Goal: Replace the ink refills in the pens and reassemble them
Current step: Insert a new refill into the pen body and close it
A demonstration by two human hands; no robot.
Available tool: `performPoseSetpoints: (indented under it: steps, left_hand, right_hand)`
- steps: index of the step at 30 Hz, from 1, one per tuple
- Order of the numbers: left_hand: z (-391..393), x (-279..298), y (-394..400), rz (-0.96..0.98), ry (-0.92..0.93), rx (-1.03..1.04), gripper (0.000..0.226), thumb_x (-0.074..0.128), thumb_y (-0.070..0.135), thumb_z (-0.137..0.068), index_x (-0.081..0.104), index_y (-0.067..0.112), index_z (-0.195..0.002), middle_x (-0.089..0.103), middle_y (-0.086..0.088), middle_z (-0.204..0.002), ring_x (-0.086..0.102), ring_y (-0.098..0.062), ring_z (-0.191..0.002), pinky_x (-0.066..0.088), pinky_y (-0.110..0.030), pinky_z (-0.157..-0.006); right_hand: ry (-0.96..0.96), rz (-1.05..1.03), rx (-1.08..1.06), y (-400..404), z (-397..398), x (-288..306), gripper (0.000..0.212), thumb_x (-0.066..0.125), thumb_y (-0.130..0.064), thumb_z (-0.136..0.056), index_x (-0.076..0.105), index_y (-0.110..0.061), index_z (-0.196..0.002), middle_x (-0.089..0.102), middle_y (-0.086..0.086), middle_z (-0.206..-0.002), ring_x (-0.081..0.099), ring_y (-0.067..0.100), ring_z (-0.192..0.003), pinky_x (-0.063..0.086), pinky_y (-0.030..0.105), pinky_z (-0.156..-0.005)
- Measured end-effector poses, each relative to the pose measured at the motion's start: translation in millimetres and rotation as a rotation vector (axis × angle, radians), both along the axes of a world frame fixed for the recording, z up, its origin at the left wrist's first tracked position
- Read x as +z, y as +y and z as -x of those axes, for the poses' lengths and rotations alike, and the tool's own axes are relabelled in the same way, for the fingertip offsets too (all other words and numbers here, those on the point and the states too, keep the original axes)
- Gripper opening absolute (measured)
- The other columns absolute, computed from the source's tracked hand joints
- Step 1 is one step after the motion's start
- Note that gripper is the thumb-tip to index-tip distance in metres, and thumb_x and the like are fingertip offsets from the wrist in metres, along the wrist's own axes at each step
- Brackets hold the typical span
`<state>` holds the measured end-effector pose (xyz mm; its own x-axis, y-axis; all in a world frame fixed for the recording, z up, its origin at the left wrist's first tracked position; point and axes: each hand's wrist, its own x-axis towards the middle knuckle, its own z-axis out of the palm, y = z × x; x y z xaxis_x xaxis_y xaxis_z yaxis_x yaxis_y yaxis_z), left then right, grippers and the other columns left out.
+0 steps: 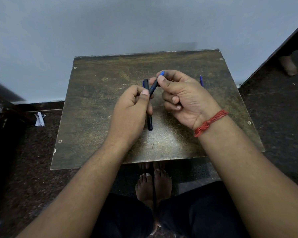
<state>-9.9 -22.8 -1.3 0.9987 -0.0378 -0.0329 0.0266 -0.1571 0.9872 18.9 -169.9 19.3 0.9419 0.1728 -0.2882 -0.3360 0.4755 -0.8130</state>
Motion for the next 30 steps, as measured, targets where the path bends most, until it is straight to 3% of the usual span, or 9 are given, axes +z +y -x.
performPoseSetpoints:
  steps: [5,8,12,22,24,26,28,30]
  left_hand:
    - [-0.1,0.4,-0.9,0.003,-0.001,-0.014,0.023,0.047,0.036,-0.099,0.056,0.023,-0.083,0.057,0.007,-0.06,0.039,-0.005,-0.045,0.028,-0.029,-0.049]
    - [-1.1,-0.4,0.4,0.014,0.011,0.003,0.024,0.047,0.037,-0.098,0.059,0.021,-0.086,0.057,0.006,-0.061,0.038,-0.004,-0.044,0.028,-0.028,-0.049]
    - [-1.3,-0.4,0.5,0.024,0.021,0.011,0.028,0.046,0.036,-0.098,0.06,0.013,-0.092,0.057,0.004,-0.062,0.037,-0.002,-0.042,0.027,-0.028,-0.049]
    - [0.5,-0.1,-2.5,0.03,0.0,-0.007,0.023,0.047,0.036,-0.099,0.056,0.025,-0.082,0.056,0.007,-0.06,0.038,-0.005,-0.045,0.028,-0.028,-0.049]
    - [-0.1,0.1,-2.1,0.035,0.0,-0.002,0.022,0.047,0.037,-0.098,0.056,0.026,-0.081,0.056,0.007,-0.061,0.038,-0.005,-0.044,0.028,-0.028,-0.049]
    - [-0.5,0.2,-0.7,0.039,0.001,0.008,0.023,0.047,0.035,-0.1,0.056,0.026,-0.081,0.056,0.004,-0.062,0.038,-0.003,-0.044,0.028,-0.027,-0.049]
    - [-0.8,0.4,0.1,0.037,0.002,0.016,0.024,0.046,0.032,-0.102,0.056,0.024,-0.082,0.056,0.003,-0.063,0.037,-0.003,-0.044,0.028,-0.027,-0.049]
    - [-0.8,0.6,-0.3,0.033,0.0,0.02,0.024,0.046,0.033,-0.101,0.055,0.025,-0.081,0.056,0.003,-0.064,0.037,-0.003,-0.044,0.027,-0.028,-0.049]
  right_hand:
    - [0.028,0.058,-0.063,3.5,-1.3,-2.4,0.018,0.066,-0.01,-0.093,0.051,-0.016,-0.083,0.063,-0.003,-0.068,0.033,0.001,-0.036,0.018,0.014,-0.031]
    - [0.019,0.026,-0.023,1.9,-0.1,1.1,0.004,0.061,-0.01,-0.096,0.059,-0.012,-0.094,0.07,0.006,-0.092,0.035,0.001,-0.038,0.02,0.014,-0.032]
    - [0.025,-0.049,0.033,-2.8,0.2,3.0,0.019,0.048,0.001,-0.099,0.063,-0.006,-0.109,0.072,0.011,-0.108,0.032,-0.001,-0.036,0.022,0.013,-0.032]
    - [0.031,0.049,-0.056,4.7,-1.2,-1.7,0.01,0.065,-0.009,-0.093,0.057,-0.013,-0.088,0.064,-0.004,-0.066,0.035,0.001,-0.037,0.019,0.014,-0.031]
    - [0.02,0.081,-0.051,5.3,-0.9,-1.7,0.009,0.066,-0.014,-0.094,0.059,-0.01,-0.099,0.066,-0.001,-0.075,0.035,0.001,-0.039,0.02,0.014,-0.031]
    - [0.01,0.096,-0.038,3.1,-1.0,-1.9,0.021,0.064,-0.014,-0.095,0.06,-0.007,-0.114,0.068,0.007,-0.097,0.036,0.002,-0.041,0.021,0.014,-0.032]
    - [-0.016,0.074,-0.003,0.4,-1.3,-1.2,0.022,0.059,-0.006,-0.097,0.061,-0.005,-0.118,0.069,0.01,-0.109,0.036,0.001,-0.039,0.022,0.014,-0.032]
    - [-0.034,0.061,0.031,-1.2,-1.0,-0.9,0.021,0.054,-0.001,-0.098,0.064,-0.005,-0.115,0.072,0.009,-0.109,0.035,0.0,-0.037,0.023,0.014,-0.033]
